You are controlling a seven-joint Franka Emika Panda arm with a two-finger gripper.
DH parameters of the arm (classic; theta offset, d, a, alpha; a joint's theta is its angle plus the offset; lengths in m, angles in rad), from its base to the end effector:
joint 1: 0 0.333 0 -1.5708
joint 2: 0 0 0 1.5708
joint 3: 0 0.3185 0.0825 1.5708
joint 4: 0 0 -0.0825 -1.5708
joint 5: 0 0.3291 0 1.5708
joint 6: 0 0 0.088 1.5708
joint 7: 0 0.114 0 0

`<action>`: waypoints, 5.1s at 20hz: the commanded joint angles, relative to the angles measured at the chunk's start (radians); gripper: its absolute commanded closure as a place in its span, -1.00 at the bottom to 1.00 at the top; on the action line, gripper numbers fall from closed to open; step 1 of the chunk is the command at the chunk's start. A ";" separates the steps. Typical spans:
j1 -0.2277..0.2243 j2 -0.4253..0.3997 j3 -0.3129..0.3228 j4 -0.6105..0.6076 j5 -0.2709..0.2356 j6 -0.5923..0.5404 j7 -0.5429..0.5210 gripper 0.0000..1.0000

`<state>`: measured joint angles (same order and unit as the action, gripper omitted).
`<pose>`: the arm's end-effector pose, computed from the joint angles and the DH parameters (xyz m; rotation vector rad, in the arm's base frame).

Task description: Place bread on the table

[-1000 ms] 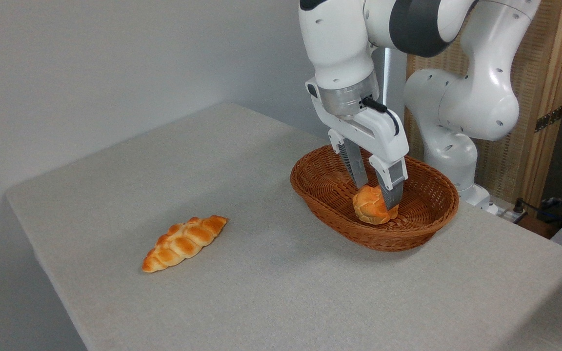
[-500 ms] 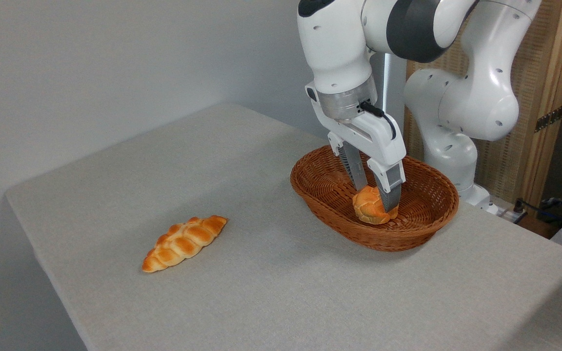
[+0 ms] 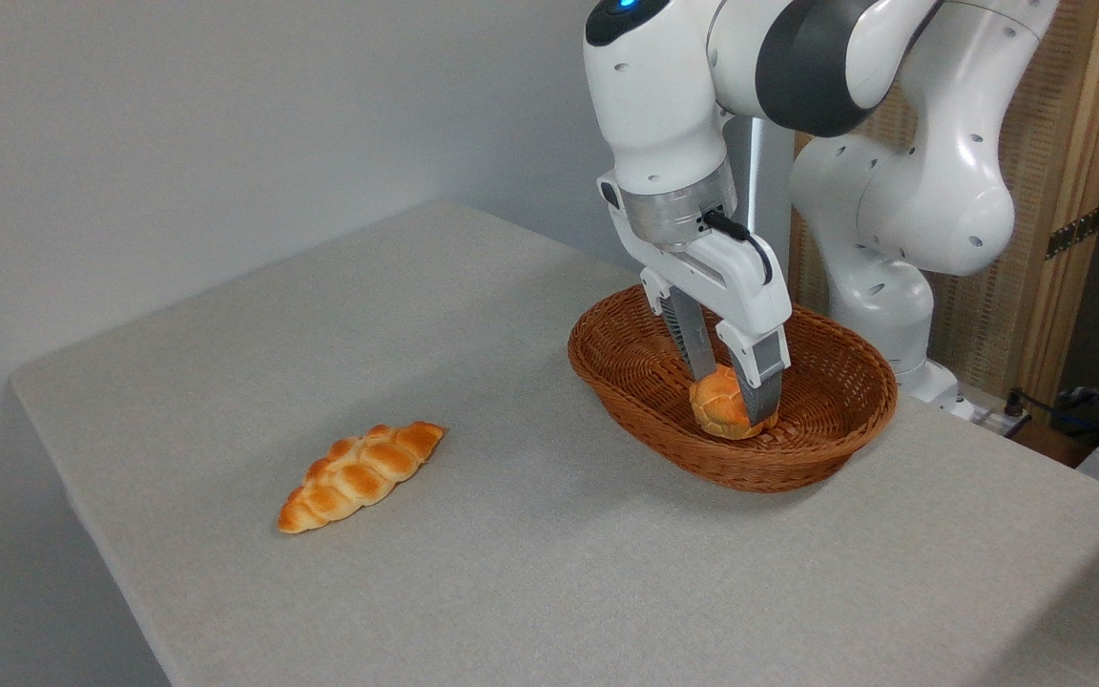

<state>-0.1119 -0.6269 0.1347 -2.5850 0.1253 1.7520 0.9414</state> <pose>0.2796 0.0214 0.4600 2.7018 -1.4547 -0.3155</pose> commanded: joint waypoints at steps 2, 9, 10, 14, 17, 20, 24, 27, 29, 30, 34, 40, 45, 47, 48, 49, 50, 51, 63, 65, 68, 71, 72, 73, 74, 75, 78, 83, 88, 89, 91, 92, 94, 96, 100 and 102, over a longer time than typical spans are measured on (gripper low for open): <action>-0.014 -0.007 0.016 -0.026 0.007 0.014 0.013 -1.00; -0.025 -0.005 0.016 -0.064 0.004 0.030 0.014 -0.86; -0.025 -0.005 0.016 -0.064 0.005 0.032 0.014 -0.79; -0.025 -0.005 0.016 -0.064 0.005 0.030 0.014 -0.10; -0.025 -0.005 0.016 -0.064 0.004 0.029 0.014 0.13; -0.026 -0.005 0.016 -0.064 0.004 0.029 0.013 0.25; -0.025 -0.005 0.016 -0.064 0.004 0.024 0.013 0.28; -0.026 -0.005 0.016 -0.064 0.004 0.024 0.013 0.28; -0.026 -0.005 0.016 -0.063 0.004 0.021 0.013 0.28; -0.026 -0.004 0.016 -0.063 0.004 0.021 0.013 0.28; -0.026 -0.004 0.016 -0.063 0.004 0.020 0.013 0.28; -0.064 -0.005 0.013 -0.009 -0.009 -0.035 0.016 0.30; -0.130 -0.004 0.014 0.088 -0.038 -0.098 0.014 0.35; -0.137 -0.004 0.017 0.115 -0.056 -0.101 0.014 0.35; -0.137 -0.002 0.017 0.134 -0.065 -0.101 0.014 0.35; -0.137 0.006 0.020 0.150 -0.076 -0.101 0.013 0.36; -0.137 0.006 0.032 0.166 -0.090 -0.101 0.013 0.36; -0.137 0.006 0.036 0.180 -0.102 -0.101 0.013 0.36; -0.094 0.442 0.082 0.601 -0.219 -0.022 0.004 0.35; -0.058 0.504 0.083 0.637 -0.231 -0.011 0.007 0.34; -0.045 0.575 0.079 0.641 -0.234 0.079 -0.003 0.34; -0.045 0.612 0.076 0.641 -0.233 0.135 -0.023 0.18; -0.045 0.616 0.076 0.641 -0.233 0.151 -0.023 0.04; -0.045 0.619 0.072 0.641 -0.233 0.156 -0.021 -0.02; -0.045 0.621 0.069 0.641 -0.233 0.158 -0.021 -0.12; -0.045 0.621 0.062 0.641 -0.228 0.162 -0.019 -0.24; -0.045 0.619 0.056 0.641 -0.227 0.161 -0.024 -0.63; -0.045 0.616 0.037 0.641 -0.208 0.159 -0.019 -0.88; -0.045 0.610 0.037 0.643 -0.208 0.158 -0.021 -1.00; -0.045 0.609 0.037 0.658 -0.208 0.152 -0.021 -1.00; -0.043 0.607 0.037 0.687 -0.210 0.133 -0.033 -1.00; -0.043 0.604 0.037 0.698 -0.210 0.104 -0.055 -1.00; -0.037 0.599 0.028 0.744 -0.210 0.040 -0.096 -1.00; 0.039 0.599 -0.056 0.782 -0.210 -0.017 -0.151 -1.00; 0.086 0.590 -0.115 0.802 -0.194 -0.023 -0.243 -1.00; 0.086 0.590 -0.116 0.842 -0.149 -0.028 -0.248 -1.00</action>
<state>-0.0418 -0.0333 0.0322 -1.7962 -0.0749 1.7474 0.7211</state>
